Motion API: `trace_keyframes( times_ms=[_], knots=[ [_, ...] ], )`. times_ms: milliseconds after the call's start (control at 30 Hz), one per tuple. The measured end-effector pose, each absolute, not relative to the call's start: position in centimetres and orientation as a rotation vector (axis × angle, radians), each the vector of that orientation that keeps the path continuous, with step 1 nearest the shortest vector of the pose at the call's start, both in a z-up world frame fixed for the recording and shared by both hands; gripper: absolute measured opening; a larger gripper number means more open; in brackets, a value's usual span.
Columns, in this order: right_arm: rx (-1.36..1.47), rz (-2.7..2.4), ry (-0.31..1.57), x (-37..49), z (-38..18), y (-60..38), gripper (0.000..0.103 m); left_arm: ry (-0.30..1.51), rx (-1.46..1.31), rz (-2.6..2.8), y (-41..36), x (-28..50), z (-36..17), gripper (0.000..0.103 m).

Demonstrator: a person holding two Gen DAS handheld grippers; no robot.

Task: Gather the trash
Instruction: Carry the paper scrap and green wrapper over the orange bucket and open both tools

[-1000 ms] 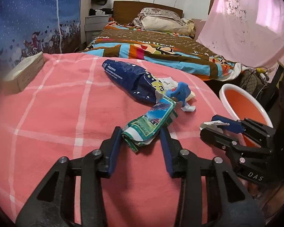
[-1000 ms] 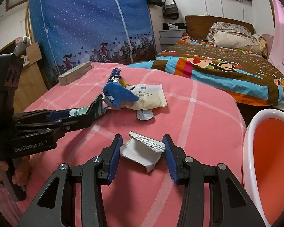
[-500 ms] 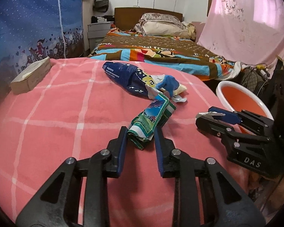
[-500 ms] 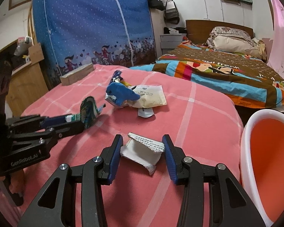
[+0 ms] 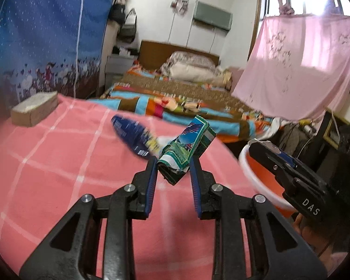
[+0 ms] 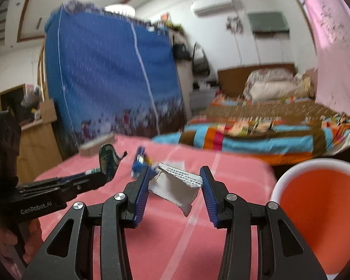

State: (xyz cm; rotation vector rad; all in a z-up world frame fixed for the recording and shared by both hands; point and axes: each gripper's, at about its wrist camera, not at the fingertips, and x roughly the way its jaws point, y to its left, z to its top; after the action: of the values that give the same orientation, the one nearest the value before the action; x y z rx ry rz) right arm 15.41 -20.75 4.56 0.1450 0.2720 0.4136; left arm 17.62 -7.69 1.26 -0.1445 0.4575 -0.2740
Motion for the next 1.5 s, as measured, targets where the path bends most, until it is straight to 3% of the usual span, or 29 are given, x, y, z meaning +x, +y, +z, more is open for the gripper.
trace_keyframes(
  times_ms=[233,633,1000,1500],
  knots=[
    [0.206,0.348,0.098,13.6,6.6,-24.2,0.041,0.326,-0.108,-0.324,-10.2,16.8,3.3,0.031],
    [0.194,0.155,-0.043,11.1,8.0,-28.7,0.042,0.161,-0.025,-0.427,-15.5,15.5,5.1,0.031],
    [0.236,0.041,0.009,10.9,7.4,-32.6,0.042,0.252,-0.03,-0.507,-20.0,16.4,3.6,0.032],
    [0.353,-0.026,0.202,12.7,5.0,-36.0,0.042,0.54,-0.086,-0.573,-24.6,20.1,1.0,0.033]
  ],
)
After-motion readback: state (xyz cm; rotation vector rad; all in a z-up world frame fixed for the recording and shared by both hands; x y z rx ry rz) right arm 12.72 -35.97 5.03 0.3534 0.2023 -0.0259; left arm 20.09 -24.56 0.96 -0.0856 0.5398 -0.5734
